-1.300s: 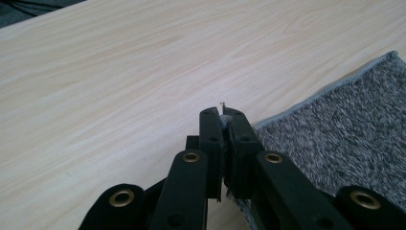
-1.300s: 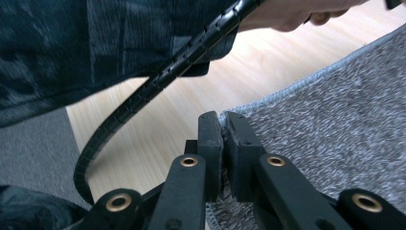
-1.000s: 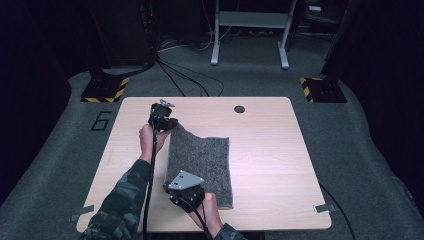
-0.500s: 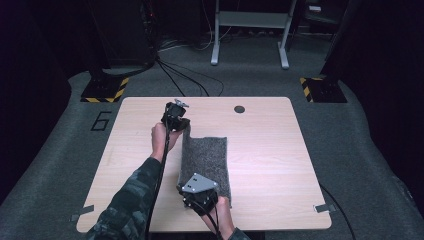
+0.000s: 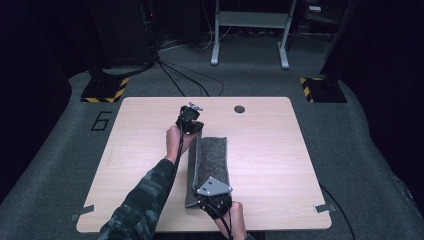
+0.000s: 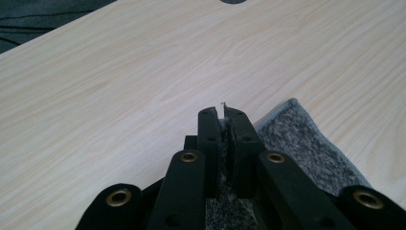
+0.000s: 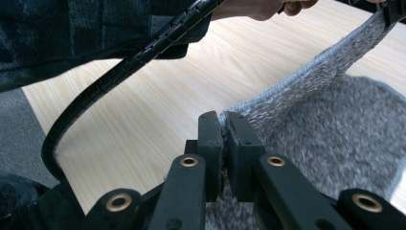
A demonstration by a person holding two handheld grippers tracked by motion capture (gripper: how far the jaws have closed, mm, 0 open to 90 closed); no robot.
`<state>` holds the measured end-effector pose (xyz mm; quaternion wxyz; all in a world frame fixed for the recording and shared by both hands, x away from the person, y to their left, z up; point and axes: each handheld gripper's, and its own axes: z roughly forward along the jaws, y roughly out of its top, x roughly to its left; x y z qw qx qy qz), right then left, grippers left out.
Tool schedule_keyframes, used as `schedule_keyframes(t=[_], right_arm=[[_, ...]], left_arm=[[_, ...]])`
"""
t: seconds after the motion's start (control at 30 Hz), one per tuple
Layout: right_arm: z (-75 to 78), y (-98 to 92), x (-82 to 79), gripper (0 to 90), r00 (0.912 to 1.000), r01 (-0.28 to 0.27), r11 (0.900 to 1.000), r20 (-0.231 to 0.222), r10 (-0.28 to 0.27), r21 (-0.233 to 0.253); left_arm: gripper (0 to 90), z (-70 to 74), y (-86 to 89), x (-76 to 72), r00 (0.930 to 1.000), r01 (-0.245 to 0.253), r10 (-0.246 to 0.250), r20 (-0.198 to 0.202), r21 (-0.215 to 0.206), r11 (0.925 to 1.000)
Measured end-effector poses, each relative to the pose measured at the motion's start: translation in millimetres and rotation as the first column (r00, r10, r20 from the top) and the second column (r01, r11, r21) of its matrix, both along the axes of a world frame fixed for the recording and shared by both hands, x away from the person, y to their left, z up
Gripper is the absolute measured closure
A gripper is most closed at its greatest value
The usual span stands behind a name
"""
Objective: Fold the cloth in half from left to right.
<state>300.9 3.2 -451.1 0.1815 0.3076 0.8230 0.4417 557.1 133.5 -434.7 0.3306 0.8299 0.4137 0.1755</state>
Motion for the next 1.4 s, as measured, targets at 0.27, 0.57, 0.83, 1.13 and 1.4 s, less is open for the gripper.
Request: schedule_keyframes(t=[0.27,0.57,0.83,1.13,1.4], right_arm=[[-6.3,-11.2,-1.8,85.5,0.9996,0.023,1.0,-0.014,-0.023,-0.003],[-13.9,-27.4,-0.1,85.4,0.9972,0.062,0.998,-0.04,-0.063,-0.012],[-21.1,-41.2,0.0,85.2,0.9928,0.102,0.994,-0.06,-0.104,-0.03],[-31.2,-50.8,0.4,84.6,0.9881,0.128,0.99,-0.079,-0.132,-0.057],[-36.3,-57.4,2.1,84.7,0.9864,0.145,0.987,-0.067,-0.15,-0.072]], left_arm=[[84.4,-8.2,-19.0,1.1,0.9997,0.024,-0.024,-0.01,0.002,0.9997],[84.3,-15.5,-34.0,2.9,0.9995,0.029,-0.029,-0.008,-0.001,0.9996],[83.7,-21.7,-47.3,3.0,0.999,0.043,-0.043,-0.011,-0.004,0.999],[83.6,-30.9,-55.1,6.8,0.9984,0.047,-0.046,-0.032,0.016,0.9988],[84.0,-31.9,-60.8,7.4,0.9985,0.049,-0.048,-0.026,0.017,0.9987]])
